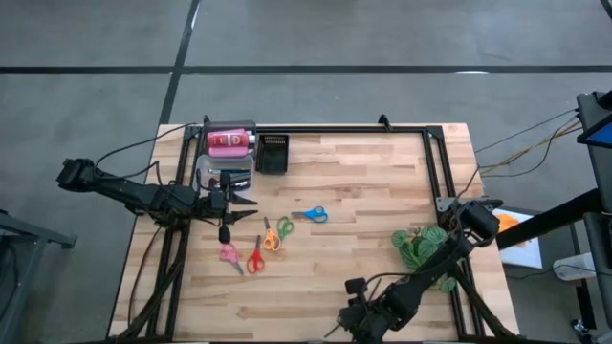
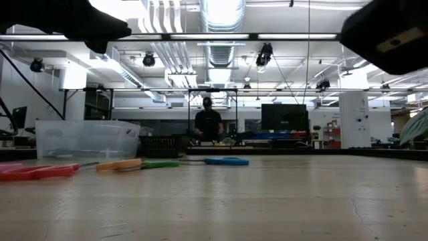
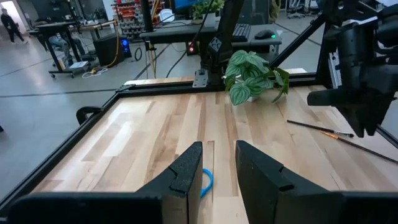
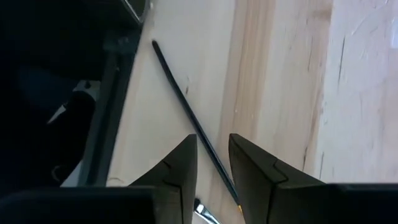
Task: Pick & Place Paint Supplies
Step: Put the black paint brush into the transparent bin
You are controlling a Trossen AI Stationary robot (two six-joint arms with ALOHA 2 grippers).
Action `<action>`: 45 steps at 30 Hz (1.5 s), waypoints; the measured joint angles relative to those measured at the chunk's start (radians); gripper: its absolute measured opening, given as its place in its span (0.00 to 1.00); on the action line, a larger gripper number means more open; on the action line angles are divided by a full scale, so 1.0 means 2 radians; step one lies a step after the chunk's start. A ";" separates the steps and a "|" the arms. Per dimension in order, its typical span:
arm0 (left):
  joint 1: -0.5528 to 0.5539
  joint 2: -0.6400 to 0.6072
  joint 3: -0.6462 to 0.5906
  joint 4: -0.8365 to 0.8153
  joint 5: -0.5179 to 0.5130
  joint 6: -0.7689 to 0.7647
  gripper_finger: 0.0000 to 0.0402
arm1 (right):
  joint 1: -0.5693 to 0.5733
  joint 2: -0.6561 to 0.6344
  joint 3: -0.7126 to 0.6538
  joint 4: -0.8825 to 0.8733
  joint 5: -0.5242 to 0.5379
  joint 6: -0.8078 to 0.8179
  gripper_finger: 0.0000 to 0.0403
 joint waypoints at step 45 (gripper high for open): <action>0.000 0.000 0.000 -0.009 0.000 0.000 0.25 | 0.009 -0.001 -0.083 0.062 0.055 -0.002 0.04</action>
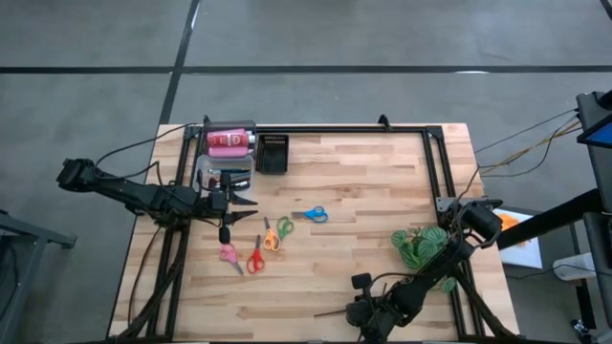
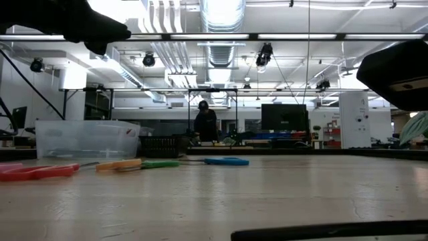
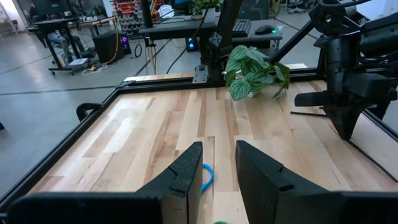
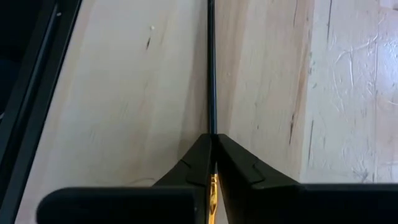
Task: Pick & Place Paint Supplies
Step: Put the black paint brush into the transparent bin
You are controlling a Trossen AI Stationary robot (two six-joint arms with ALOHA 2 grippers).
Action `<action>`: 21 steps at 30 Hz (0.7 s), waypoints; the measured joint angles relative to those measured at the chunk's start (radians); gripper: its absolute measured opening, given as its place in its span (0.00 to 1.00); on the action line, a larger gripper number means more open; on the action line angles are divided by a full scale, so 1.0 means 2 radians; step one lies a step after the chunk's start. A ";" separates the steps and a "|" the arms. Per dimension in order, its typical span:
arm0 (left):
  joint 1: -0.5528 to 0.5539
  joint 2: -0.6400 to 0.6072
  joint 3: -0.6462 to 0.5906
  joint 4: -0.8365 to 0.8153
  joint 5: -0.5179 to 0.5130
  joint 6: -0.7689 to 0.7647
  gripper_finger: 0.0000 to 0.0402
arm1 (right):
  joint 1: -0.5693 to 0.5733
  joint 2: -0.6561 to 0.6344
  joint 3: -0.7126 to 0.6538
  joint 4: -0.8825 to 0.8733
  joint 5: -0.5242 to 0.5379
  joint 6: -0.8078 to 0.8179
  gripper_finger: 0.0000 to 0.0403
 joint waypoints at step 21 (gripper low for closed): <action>0.000 0.000 0.000 0.000 0.000 0.000 0.25 | -0.002 0.000 0.030 -0.004 0.012 0.000 0.04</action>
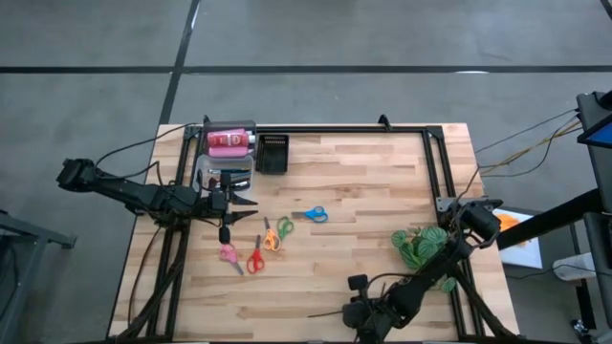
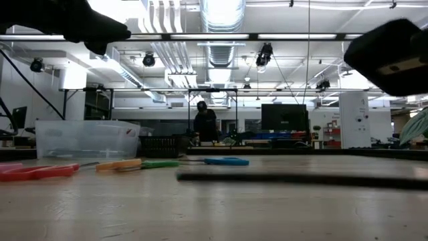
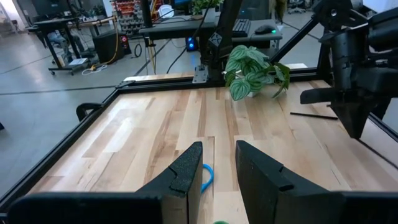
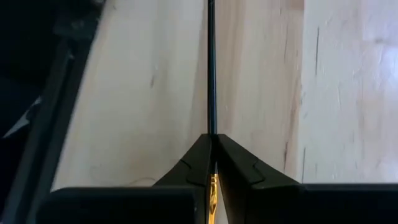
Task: Pick & Place Paint Supplies
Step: Put the black paint brush into the transparent bin
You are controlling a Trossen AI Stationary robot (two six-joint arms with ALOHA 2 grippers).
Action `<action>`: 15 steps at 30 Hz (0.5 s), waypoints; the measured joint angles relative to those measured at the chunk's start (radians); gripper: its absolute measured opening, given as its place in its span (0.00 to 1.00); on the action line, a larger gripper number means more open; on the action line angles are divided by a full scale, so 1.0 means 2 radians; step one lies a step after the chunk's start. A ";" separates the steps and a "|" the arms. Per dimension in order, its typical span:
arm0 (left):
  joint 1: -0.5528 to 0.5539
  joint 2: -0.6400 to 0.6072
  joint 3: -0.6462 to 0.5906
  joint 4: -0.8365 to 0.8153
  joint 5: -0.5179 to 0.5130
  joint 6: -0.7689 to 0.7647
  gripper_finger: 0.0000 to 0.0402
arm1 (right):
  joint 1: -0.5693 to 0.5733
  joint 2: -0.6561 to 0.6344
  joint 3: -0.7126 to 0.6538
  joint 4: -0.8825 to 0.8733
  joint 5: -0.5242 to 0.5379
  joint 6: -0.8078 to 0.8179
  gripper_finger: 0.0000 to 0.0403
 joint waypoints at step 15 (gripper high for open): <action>0.000 0.000 0.000 0.000 0.000 0.000 0.25 | -0.082 -0.001 0.061 -0.013 0.021 -0.003 0.04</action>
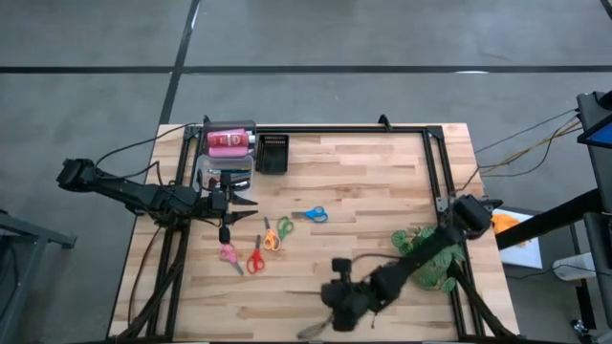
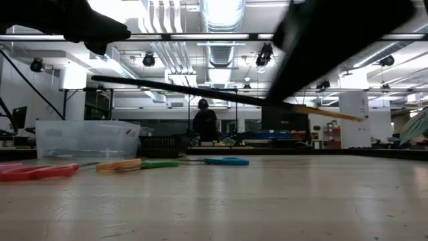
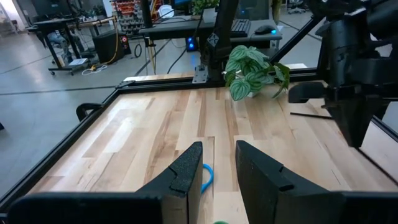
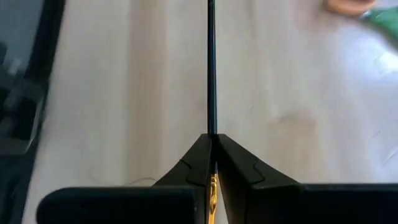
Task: Pick & Place Paint Supplies
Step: Put the black paint brush into the transparent bin
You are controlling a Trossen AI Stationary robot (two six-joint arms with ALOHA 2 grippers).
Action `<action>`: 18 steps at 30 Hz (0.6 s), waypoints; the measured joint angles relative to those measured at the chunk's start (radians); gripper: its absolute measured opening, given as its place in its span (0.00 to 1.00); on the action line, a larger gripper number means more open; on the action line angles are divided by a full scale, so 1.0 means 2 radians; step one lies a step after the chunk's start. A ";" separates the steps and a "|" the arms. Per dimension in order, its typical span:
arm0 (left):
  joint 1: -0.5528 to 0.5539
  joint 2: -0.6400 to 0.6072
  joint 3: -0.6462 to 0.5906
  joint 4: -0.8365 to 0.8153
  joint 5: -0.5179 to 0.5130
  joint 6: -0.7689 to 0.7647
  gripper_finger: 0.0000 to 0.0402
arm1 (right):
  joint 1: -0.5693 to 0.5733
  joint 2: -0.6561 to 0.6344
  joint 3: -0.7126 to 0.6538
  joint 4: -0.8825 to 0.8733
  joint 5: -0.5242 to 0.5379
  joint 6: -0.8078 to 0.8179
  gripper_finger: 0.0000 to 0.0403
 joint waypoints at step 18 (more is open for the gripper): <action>0.000 0.000 0.000 0.000 0.001 0.000 0.25 | -0.210 -0.002 0.090 0.000 -0.122 -0.199 0.04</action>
